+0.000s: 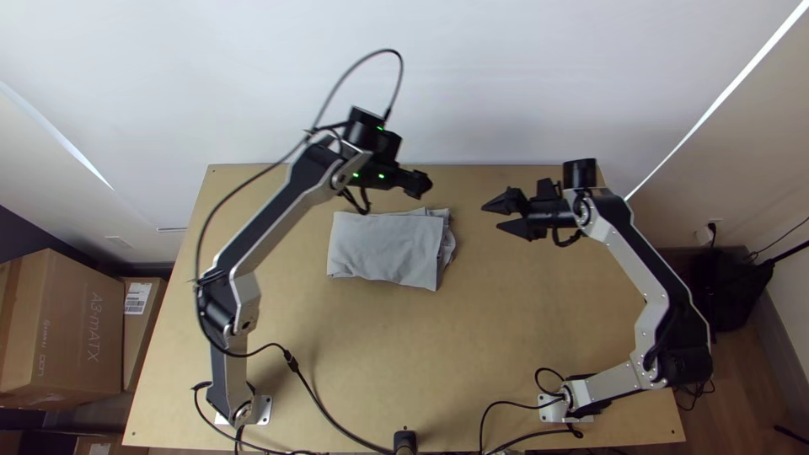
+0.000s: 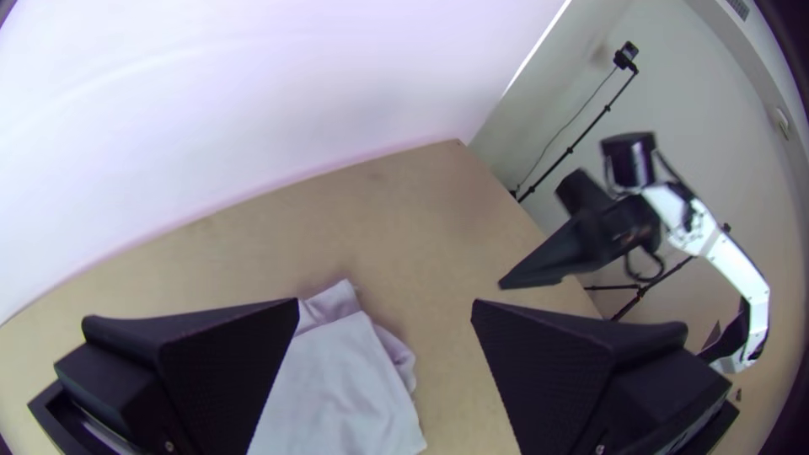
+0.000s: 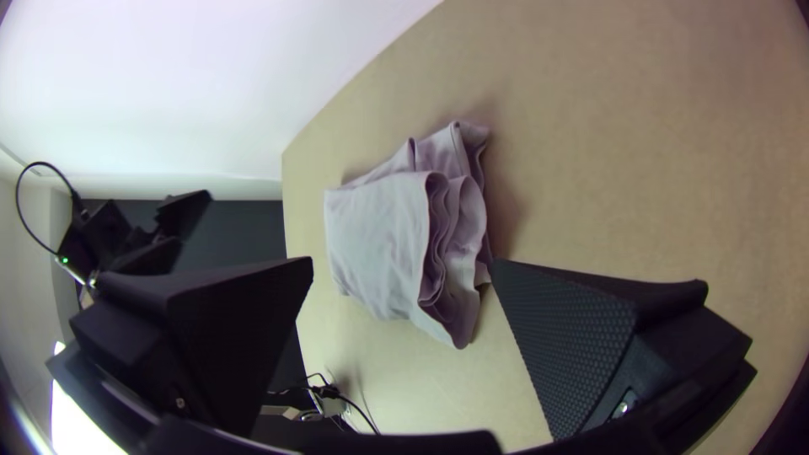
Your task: Fold the t-shirt
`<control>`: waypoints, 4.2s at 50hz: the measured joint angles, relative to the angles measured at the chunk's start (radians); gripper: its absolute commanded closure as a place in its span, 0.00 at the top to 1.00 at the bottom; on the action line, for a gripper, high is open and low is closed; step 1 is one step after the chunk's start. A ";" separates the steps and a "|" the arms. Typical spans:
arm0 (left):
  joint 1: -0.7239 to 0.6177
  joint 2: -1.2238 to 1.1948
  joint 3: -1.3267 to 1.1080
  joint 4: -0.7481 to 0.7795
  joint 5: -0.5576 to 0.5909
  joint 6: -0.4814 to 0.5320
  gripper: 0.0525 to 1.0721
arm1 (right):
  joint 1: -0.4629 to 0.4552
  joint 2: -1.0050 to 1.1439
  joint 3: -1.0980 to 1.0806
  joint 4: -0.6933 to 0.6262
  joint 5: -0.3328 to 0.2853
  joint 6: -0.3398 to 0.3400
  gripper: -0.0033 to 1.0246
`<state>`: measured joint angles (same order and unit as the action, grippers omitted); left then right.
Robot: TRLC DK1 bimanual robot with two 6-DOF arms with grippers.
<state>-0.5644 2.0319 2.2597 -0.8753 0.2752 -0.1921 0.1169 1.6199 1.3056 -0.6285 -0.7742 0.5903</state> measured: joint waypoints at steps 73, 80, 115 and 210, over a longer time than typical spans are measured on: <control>0.449 -0.337 0.000 -0.287 0.000 0.085 0.96 | 0.233 0.742 0.568 0.044 0.077 -0.105 0.02; 0.449 -0.338 0.000 -0.287 0.000 0.085 0.96 | 0.178 0.742 0.567 0.045 0.079 -0.105 0.02; 0.477 -0.389 -0.029 -0.293 0.001 0.084 0.96 | -0.466 0.652 0.448 0.143 0.177 -0.068 0.02; 0.742 -0.832 -0.592 0.287 -0.150 0.089 0.96 | -0.298 -0.456 0.114 1.178 0.656 -0.659 0.96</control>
<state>0.1780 1.1999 1.6680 -0.5880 0.1253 -0.1036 -0.1806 1.1637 1.4193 0.5499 -0.1184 -0.0685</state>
